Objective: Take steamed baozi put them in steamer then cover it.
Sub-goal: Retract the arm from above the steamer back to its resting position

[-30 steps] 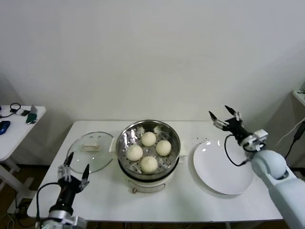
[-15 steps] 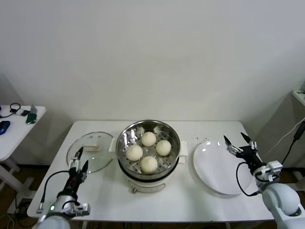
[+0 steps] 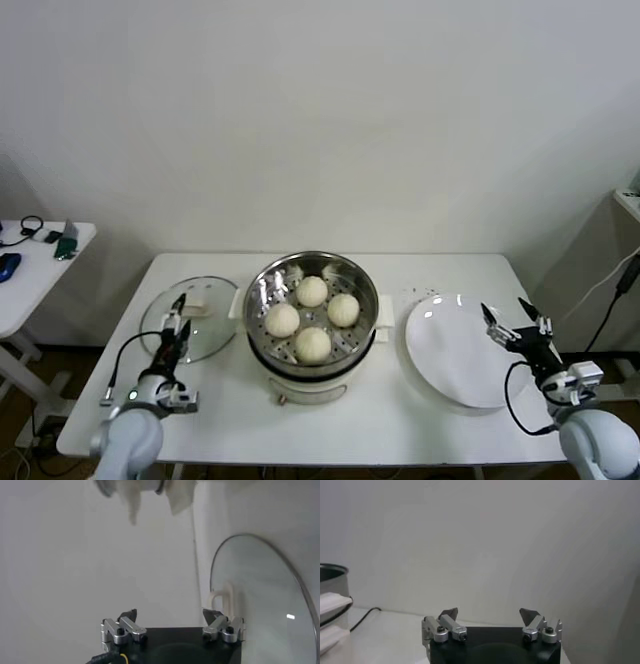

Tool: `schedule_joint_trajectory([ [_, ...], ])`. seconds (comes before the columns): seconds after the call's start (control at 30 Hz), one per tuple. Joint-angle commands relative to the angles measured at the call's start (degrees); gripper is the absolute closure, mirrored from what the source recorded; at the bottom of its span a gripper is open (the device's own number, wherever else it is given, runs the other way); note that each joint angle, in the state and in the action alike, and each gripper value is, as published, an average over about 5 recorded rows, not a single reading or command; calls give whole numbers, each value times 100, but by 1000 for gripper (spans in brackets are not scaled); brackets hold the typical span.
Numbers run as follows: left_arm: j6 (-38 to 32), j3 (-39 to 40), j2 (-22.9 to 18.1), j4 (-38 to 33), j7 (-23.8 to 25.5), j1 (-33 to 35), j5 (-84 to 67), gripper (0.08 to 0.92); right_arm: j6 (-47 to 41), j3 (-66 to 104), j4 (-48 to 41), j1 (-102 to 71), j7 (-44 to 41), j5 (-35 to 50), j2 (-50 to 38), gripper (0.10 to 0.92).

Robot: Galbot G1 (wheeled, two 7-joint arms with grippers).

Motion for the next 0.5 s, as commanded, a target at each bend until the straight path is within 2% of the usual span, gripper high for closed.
schedule_joint_trajectory([
  [0.03, -65, 85, -96, 1325, -96, -912, 197, 177, 28, 124, 49, -164, -19, -163, 76, 203],
  [0.5, -160, 73, -237, 2007, -241, -1502, 240, 177, 106, 148, 60, -200, -64, -357, 69, 203],
])
